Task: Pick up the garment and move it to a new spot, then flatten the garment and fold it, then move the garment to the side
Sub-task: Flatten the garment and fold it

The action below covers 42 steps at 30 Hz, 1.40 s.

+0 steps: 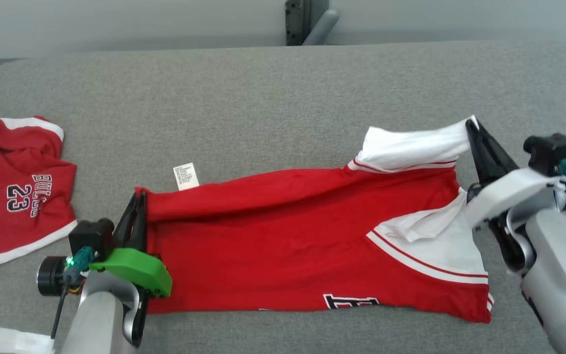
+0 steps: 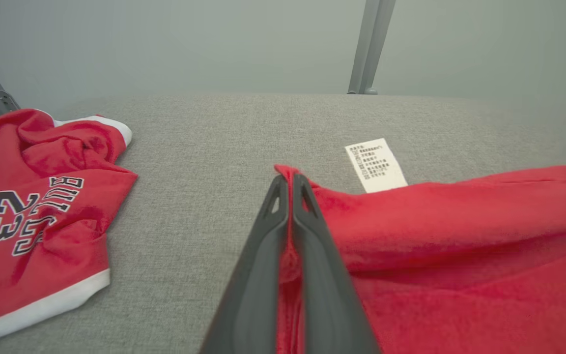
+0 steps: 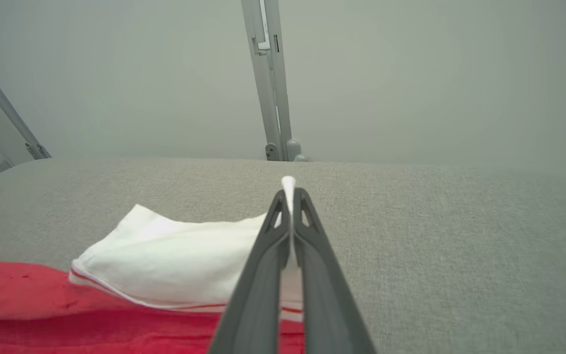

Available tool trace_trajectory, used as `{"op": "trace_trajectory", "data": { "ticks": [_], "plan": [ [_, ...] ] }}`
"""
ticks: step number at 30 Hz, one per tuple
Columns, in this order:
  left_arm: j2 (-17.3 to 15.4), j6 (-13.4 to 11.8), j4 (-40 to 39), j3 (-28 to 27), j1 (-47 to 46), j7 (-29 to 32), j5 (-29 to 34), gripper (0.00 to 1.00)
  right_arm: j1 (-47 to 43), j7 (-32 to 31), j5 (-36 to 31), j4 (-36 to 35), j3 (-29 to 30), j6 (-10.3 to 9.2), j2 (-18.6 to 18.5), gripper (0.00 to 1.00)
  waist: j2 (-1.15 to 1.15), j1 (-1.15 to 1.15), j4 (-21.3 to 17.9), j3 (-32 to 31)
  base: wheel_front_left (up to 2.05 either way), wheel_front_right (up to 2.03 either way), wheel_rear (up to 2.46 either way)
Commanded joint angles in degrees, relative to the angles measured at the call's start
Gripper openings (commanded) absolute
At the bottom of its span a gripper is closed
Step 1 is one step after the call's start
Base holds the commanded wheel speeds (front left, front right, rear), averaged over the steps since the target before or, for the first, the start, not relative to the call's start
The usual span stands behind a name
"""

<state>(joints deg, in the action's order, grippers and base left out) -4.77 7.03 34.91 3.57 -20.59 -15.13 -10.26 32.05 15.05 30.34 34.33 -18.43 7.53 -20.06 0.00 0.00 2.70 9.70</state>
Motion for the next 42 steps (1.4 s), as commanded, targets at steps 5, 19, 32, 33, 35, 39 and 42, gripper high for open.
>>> {"op": "trace_trajectory", "data": {
  "ticks": [5,19,32,33,35,39,42],
  "plan": [
    [0.0,0.3,-2.8,-1.3,5.7,0.0,0.8,0.0,-9.6,0.2,1.3,-4.7,1.4,-0.09,1.3,0.0,0.0,0.0,-3.6,-4.1,0.0,0.0,0.0],
    [1.2,0.5,-4.0,-4.7,14.4,0.0,0.7,0.0,-19.0,0.2,1.1,-3.3,2.0,-0.09,5.1,0.0,0.0,0.0,-4.4,-6.8,0.0,0.0,0.0],
    [1.7,-1.8,-8.6,-8.4,20.4,0.0,1.4,1.0,-21.2,0.1,-2.8,-1.6,8.2,-0.08,6.5,1.0,0.0,0.0,-3.9,-8.2,0.0,0.0,0.0],
    [1.8,-2.4,-9.6,-8.4,21.0,0.0,0.8,1.0,-21.3,0.1,-3.5,-2.7,9.1,-0.08,6.8,1.0,0.0,0.0,-3.9,-8.2,0.0,0.0,0.0],
    [1.8,-3.6,-11.3,-8.2,22.1,0.0,0.6,1.0,-22.0,0.2,-4.9,-4.3,10.3,-0.08,7.6,1.0,0.0,0.0,-3.9,-8.3,0.0,0.0,0.0],
    [1.8,-5.1,-13.8,-7.8,23.9,0.0,0.4,1.0,-22.7,0.2,-7.1,-6.2,9.8,-0.08,8.3,1.0,0.0,0.0,-3.5,-8.7,0.0,0.0,0.0],
    [1.8,-6.2,-15.3,-6.5,25.4,0.0,-0.1,1.0,-22.4,0.2,-7.1,-6.9,6.7,-0.08,8.3,1.0,0.0,0.0,-3.1,-9.1,0.0,0.0,0.0]
  ]
}}
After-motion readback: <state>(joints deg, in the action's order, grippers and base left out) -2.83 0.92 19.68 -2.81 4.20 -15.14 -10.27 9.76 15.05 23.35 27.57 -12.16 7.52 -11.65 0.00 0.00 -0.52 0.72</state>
